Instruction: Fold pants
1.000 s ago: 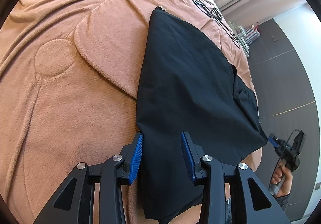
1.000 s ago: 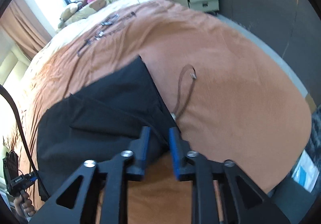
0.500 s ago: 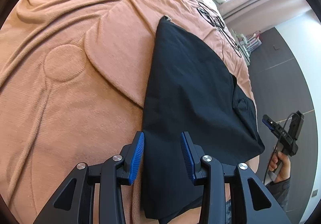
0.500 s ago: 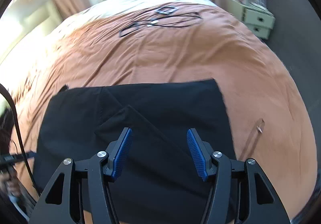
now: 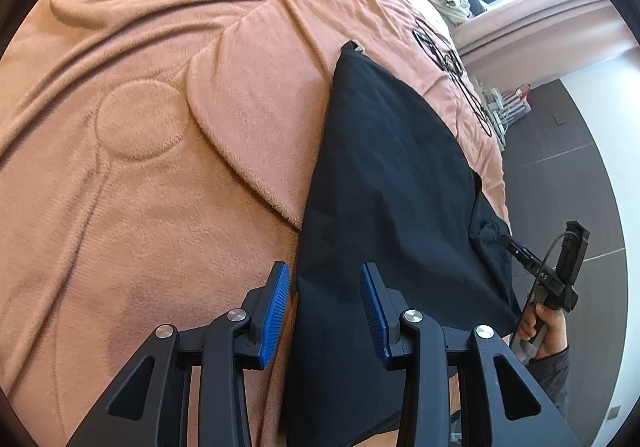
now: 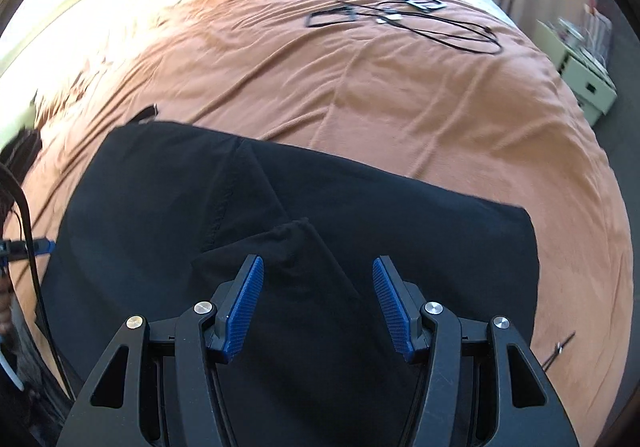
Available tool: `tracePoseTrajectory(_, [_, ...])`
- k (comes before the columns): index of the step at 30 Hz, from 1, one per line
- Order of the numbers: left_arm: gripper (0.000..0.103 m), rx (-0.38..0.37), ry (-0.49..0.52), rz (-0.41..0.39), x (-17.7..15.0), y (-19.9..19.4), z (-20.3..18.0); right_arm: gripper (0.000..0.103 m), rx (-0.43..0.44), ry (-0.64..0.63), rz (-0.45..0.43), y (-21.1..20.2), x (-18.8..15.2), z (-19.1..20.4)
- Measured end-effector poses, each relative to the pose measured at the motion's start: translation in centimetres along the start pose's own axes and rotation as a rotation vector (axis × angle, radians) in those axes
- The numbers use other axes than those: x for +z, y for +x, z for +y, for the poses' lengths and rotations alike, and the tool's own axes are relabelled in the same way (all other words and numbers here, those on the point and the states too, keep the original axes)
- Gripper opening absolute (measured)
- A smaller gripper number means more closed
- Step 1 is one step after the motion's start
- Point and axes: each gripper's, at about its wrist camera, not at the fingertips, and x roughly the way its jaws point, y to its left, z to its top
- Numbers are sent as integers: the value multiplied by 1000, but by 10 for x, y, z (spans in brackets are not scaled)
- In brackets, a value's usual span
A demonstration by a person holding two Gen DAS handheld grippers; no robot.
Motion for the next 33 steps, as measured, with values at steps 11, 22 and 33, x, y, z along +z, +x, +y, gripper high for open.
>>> tracePoseTrajectory(11, [25,-1,-26,26,-1,15,2,1,3,-23,21,13,6,3])
tracePoseTrajectory(22, [25,6,-12,30,2,17,-2,0,-126,162,-140,-41,5,-42])
tracePoseTrajectory(33, [25,23,6,14,3,12,-7,0,-219,285,-126,-39,7,-72])
